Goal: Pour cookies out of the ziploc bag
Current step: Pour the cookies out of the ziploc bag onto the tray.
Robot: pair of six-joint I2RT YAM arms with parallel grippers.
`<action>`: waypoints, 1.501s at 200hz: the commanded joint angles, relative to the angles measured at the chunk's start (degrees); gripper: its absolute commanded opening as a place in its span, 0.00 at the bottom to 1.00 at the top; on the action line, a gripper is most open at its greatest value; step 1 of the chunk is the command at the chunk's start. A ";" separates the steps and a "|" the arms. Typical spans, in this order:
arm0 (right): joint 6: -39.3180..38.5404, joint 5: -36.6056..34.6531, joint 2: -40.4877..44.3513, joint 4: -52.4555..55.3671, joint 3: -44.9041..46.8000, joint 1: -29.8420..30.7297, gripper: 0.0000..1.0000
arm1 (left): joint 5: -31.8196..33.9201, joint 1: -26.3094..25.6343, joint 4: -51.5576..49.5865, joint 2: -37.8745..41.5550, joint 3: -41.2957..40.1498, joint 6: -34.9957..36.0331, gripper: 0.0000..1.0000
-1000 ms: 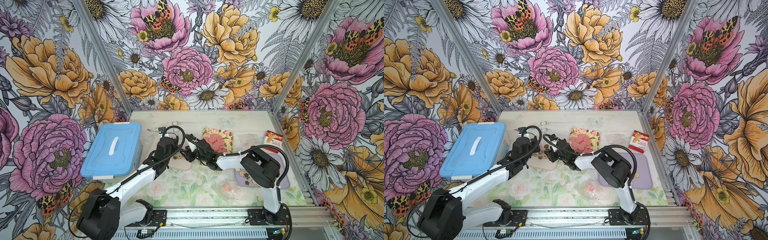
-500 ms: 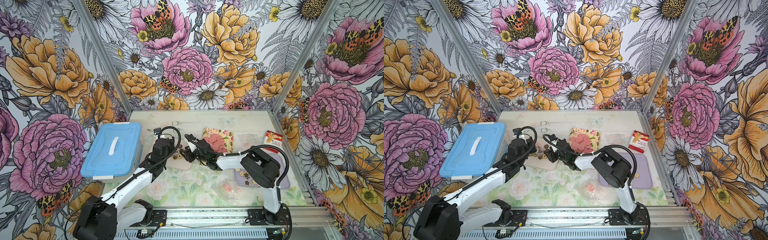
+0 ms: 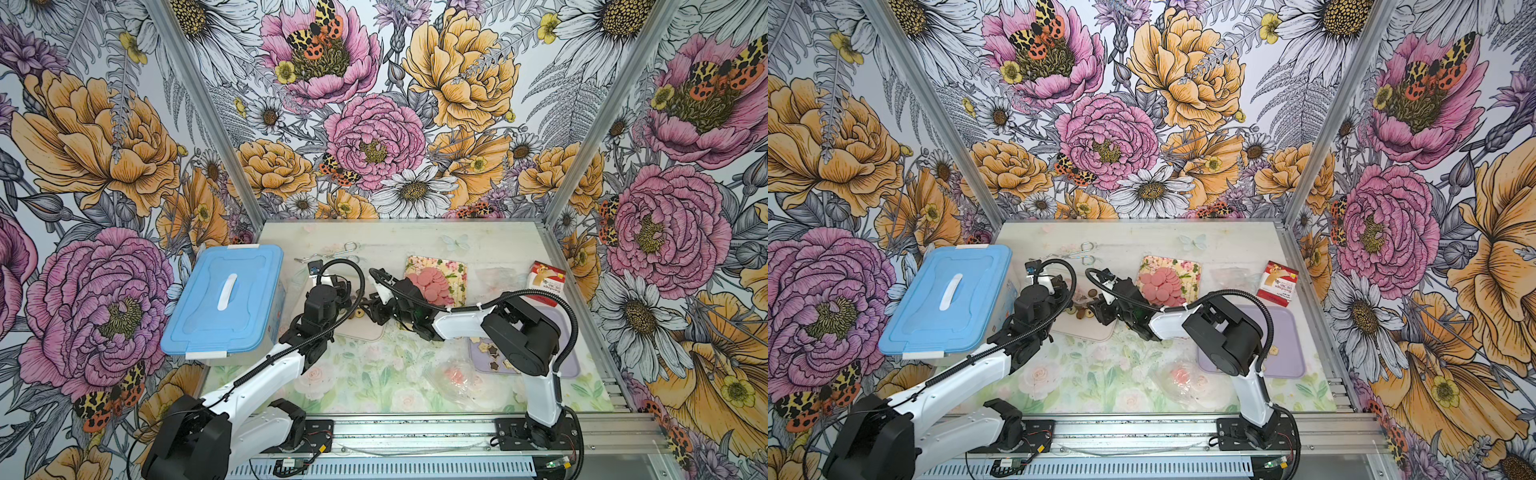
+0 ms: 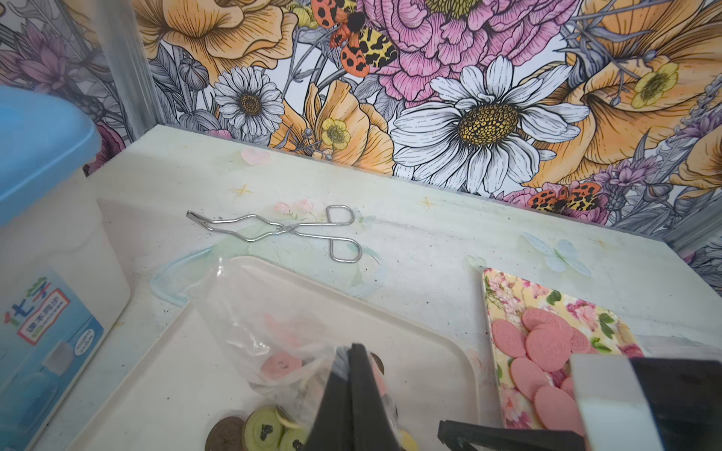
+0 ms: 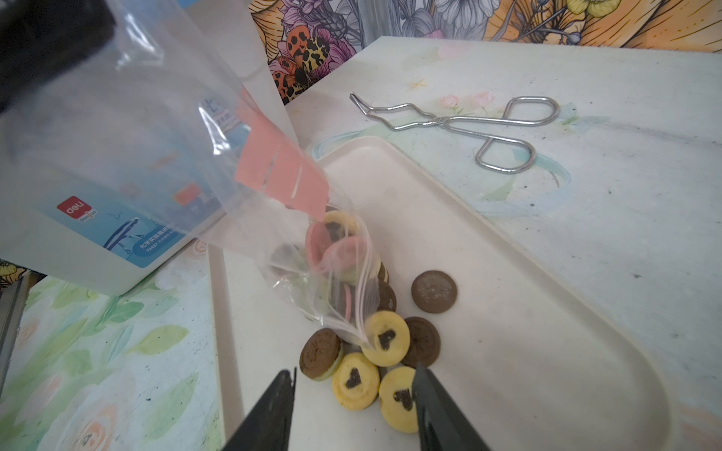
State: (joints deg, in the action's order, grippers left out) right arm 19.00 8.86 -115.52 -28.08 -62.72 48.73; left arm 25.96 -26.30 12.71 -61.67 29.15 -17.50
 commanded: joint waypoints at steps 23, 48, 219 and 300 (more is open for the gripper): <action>0.24 0.99 0.96 -0.80 -0.21 -0.30 0.52 | 0.53 2.02 -0.38 -1.95 1.17 -0.18 0.00; 0.24 1.13 0.92 -0.80 -0.21 -0.39 0.52 | 2.10 2.03 -1.09 -0.06 0.67 -0.26 0.00; 0.33 2.06 1.27 -0.53 -0.21 -0.48 0.53 | 4.85 -1.21 2.93 -0.63 -0.14 2.17 0.00; 0.42 2.35 1.47 -0.60 -0.17 -0.48 0.53 | 6.55 -3.15 2.00 3.89 -0.61 2.97 0.00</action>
State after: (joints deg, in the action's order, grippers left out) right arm 19.00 10.37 -115.52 -28.03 -62.72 48.69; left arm 30.20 -28.71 12.23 -60.99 30.02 -15.53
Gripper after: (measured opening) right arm 0.527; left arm 0.047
